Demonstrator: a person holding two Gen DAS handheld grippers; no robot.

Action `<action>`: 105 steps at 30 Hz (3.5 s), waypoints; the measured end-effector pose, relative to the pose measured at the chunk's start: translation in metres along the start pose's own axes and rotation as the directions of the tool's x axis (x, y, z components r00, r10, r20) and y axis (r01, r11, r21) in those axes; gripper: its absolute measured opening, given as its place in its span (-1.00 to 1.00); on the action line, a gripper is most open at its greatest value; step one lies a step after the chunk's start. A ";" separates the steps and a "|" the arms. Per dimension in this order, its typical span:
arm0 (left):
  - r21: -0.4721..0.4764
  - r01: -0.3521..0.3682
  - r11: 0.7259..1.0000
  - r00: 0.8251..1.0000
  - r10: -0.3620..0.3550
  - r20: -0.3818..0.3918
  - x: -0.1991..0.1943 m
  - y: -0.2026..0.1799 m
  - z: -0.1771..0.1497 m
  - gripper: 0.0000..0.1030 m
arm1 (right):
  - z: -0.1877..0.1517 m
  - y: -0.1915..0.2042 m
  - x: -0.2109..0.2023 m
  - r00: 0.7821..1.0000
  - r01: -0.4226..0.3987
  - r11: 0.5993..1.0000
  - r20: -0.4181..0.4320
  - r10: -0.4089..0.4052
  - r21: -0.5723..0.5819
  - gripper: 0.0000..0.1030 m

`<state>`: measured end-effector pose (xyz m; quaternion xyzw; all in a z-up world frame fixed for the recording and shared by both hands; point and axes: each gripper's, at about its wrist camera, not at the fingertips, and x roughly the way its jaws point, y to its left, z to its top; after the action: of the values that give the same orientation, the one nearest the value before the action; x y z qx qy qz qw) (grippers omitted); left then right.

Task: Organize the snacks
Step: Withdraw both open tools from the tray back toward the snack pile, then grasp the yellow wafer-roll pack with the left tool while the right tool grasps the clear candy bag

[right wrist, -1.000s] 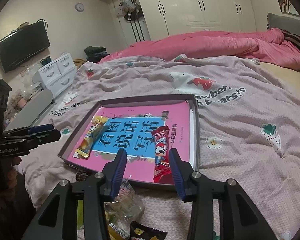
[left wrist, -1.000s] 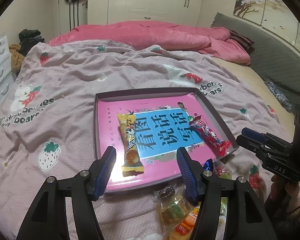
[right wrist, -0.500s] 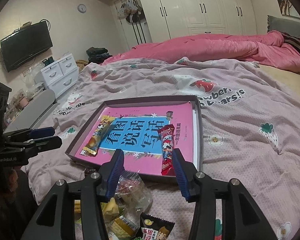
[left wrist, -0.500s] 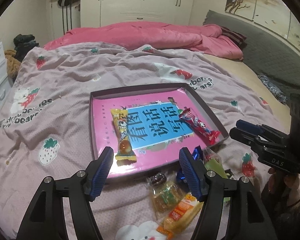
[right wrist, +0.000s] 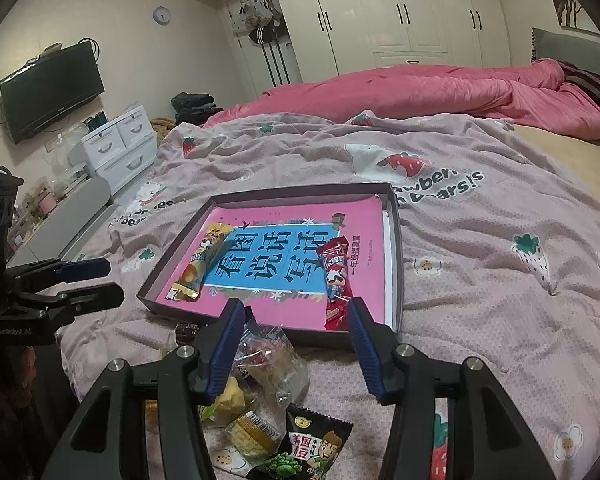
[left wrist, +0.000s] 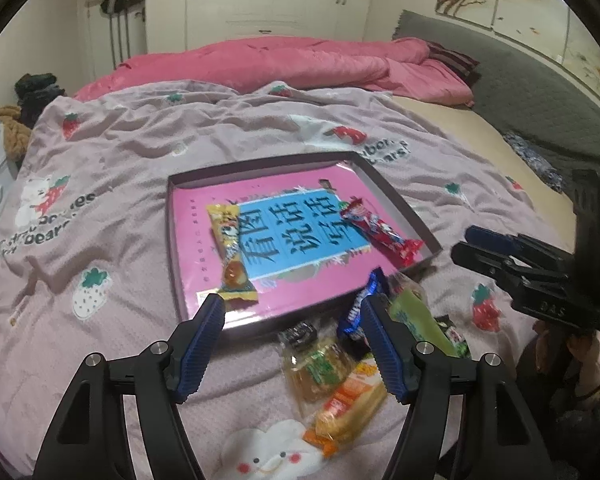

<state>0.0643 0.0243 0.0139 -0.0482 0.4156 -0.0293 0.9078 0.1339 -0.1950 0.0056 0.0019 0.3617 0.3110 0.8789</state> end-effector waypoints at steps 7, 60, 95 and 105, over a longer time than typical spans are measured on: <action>0.037 0.015 0.999 1.000 -0.014 -0.026 -0.001 -0.010 -0.009 0.39 | -0.001 0.001 -0.001 1.000 0.000 1.000 -0.002 0.000 0.000 0.05; 0.137 0.096 0.986 0.971 -0.062 -0.232 0.030 -0.045 -0.055 0.45 | -0.024 0.018 0.002 0.992 0.037 0.997 -0.115 -0.045 -0.067 0.17; 0.162 0.112 0.981 0.970 -0.072 -0.231 0.048 -0.049 -0.056 0.24 | -0.033 0.022 0.065 0.962 0.050 0.983 -0.256 -0.096 -0.179 0.21; 0.156 0.123 0.980 0.966 -0.081 -0.247 0.056 -0.048 -0.056 0.04 | -0.030 0.025 0.076 0.971 0.005 0.979 -0.233 -0.053 -0.203 0.13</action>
<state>0.0571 -0.0325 -0.0591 0.0117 0.5151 -0.1170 0.8490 0.1426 -0.1396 -0.0588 -0.1292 0.4310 0.3310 0.8294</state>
